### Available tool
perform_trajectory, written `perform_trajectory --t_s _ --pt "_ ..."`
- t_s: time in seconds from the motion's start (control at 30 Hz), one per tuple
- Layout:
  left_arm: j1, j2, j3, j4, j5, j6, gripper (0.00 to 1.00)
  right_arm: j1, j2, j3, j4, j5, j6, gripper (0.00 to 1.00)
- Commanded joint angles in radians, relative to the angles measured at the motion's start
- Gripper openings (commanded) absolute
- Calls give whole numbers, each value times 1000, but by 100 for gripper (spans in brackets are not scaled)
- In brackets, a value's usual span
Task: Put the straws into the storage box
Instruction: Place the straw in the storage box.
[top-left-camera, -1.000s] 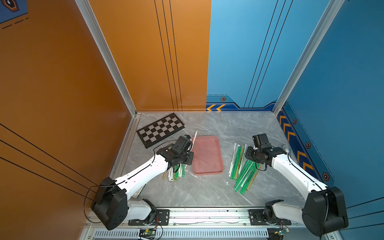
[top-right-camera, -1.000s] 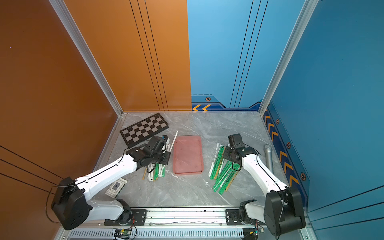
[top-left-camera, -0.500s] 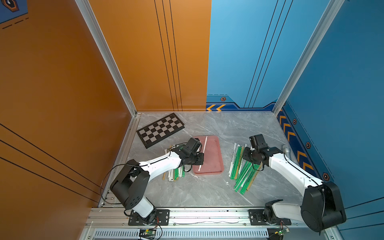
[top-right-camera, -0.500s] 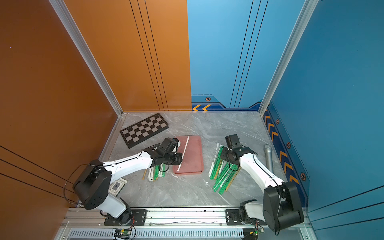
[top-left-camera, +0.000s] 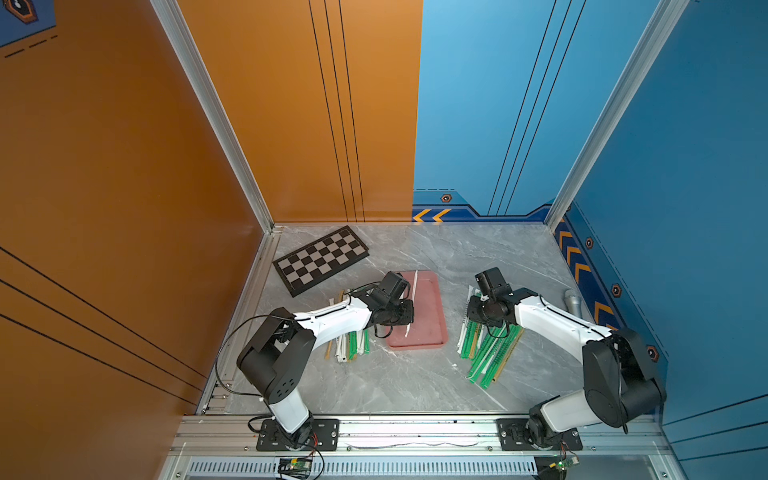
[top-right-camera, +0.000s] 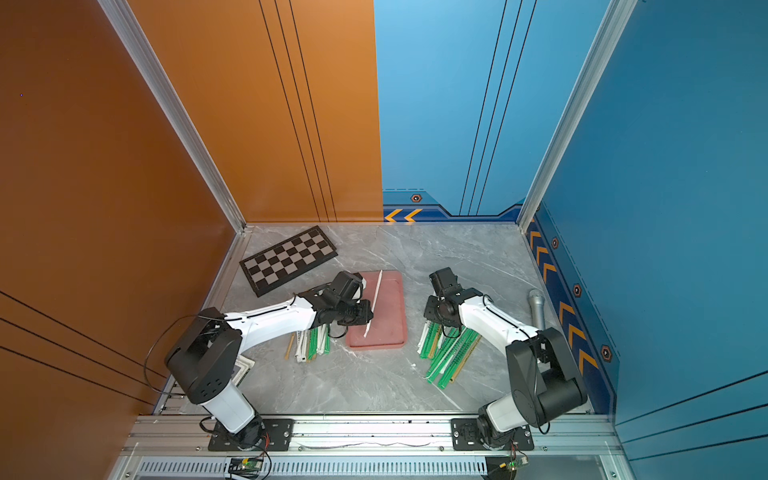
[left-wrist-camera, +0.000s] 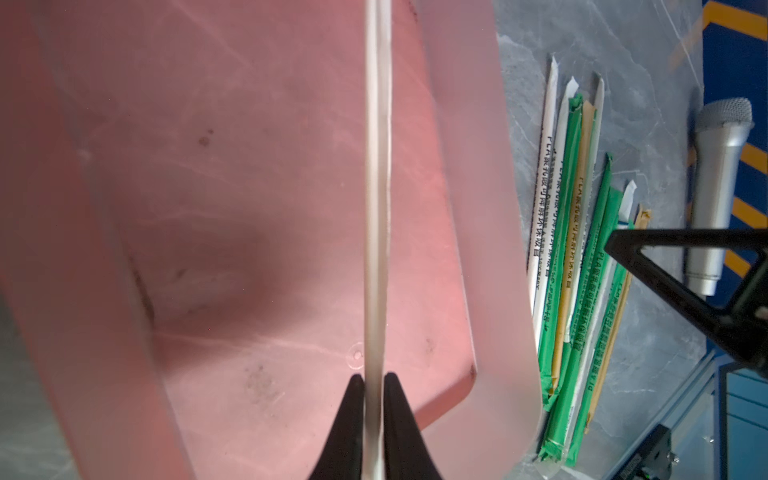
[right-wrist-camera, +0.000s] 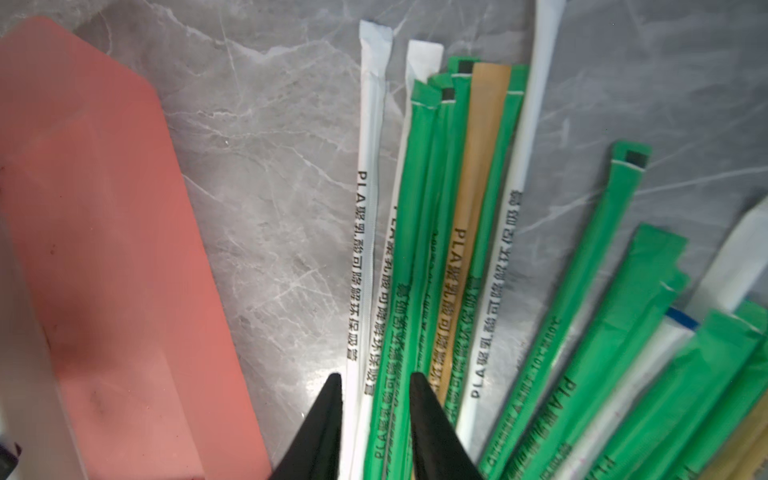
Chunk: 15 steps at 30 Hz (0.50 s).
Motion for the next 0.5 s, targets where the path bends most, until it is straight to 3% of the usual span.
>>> perform_trajectory --t_s 0.0,0.13,0.47 --pt "-20 -2 17 -6 -22 0 24 22 41 49 19 7 11 31" --pt "-37 -15 36 -53 -57 29 38 37 99 84 20 20 10 30" --pt "-43 -173 -43 -85 -190 87 63 47 177 120 14 44 -2 30"
